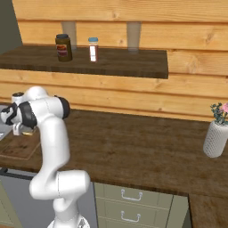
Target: Pick up the sponge from the counter and clean the cutting board by briefly scrubbing or pressing down on the cutting board. Once finished, release the sponge.
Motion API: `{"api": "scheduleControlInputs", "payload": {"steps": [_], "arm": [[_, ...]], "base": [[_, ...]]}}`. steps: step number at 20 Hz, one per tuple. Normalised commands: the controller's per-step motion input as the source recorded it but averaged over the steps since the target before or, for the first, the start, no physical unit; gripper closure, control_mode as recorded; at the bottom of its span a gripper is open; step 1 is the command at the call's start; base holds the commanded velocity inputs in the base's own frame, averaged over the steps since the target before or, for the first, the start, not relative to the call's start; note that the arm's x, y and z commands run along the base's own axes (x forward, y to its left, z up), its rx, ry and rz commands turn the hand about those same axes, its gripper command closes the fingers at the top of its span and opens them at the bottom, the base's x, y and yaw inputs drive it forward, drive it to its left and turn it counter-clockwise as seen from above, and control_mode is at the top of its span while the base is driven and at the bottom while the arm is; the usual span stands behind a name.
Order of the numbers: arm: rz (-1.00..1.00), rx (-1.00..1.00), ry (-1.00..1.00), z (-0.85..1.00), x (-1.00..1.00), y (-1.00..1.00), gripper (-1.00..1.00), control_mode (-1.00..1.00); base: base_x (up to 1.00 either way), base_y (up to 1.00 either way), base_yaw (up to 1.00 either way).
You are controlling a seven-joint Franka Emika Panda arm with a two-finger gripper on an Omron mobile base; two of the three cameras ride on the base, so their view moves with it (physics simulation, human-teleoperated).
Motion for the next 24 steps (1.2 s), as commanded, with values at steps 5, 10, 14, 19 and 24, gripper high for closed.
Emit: {"api": "scheduleControlInputs", "payload": {"steps": [5,10,14,19,24], "arm": [[0.00,0.03,0.00,-0.04,-0.96,0.00,1.00,-1.00],[0.00,0.07,0.00,-0.06,-0.94,0.00,1.00,-1.00],[0.00,0.10,0.00,-0.14,-0.94,0.00,1.00,-1.00],[0.00,0.10,0.00,-0.15,-0.84,-0.18,1.00,-1.00],[0.00,0.02,0.00,-0.05,-0.60,-0.61,1.00,-1.00]], "base": [[0.00,0.00,0.00],[0.00,0.00,0.00],[0.00,0.00,0.00],[0.00,0.00,0.00],[0.00,0.00,0.00]]}}
